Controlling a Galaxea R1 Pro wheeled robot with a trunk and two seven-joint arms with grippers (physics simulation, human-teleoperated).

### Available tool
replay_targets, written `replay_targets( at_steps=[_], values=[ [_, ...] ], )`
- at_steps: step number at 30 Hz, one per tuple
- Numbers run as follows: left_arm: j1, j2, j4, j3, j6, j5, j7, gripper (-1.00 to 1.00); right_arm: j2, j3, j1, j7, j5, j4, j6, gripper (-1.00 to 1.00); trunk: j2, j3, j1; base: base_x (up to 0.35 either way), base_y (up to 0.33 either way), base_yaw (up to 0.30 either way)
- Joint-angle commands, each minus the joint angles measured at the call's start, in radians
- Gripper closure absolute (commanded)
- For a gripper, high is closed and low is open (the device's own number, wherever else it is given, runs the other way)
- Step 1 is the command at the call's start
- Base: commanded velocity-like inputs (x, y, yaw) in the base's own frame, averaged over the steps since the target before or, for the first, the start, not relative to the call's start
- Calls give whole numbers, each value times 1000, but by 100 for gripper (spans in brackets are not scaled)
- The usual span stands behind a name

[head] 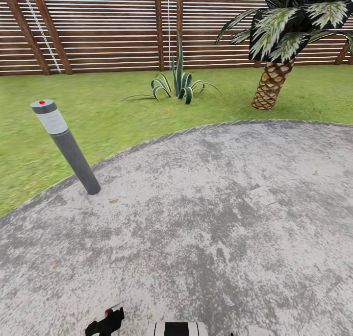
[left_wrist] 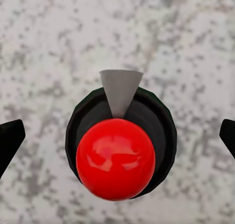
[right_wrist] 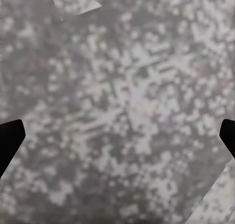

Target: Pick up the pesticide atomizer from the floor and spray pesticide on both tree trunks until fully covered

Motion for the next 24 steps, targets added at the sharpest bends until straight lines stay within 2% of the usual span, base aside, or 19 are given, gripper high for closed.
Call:
replay_targets(
  at_steps=[1, 18, 19, 24],
  values=[
    [0, 0, 0, -9, -3, 7, 5, -100, 1, -3, 0, -1, -1, 1, -4, -100, 0, -1, 0, 0, 0, 0],
    [0, -1, 0, -9, -3, 6, 5, -100, 1, -4, 0, -1, 0, 1, -4, -100, 0, -1, 0, 0, 0, 0],
    [0, -1, 0, -10, -3, 6, 5, 100, 1, -4, 0, -1, 0, 1, -4, -100, 0, -1, 0, 0, 0, 0],
    [0, -2, 0, -10, -3, 6, 5, 100, 1, -4, 0, -1, 1, 1, -4, -100, 0, -1, 0, 0, 0, 0]
  ],
)
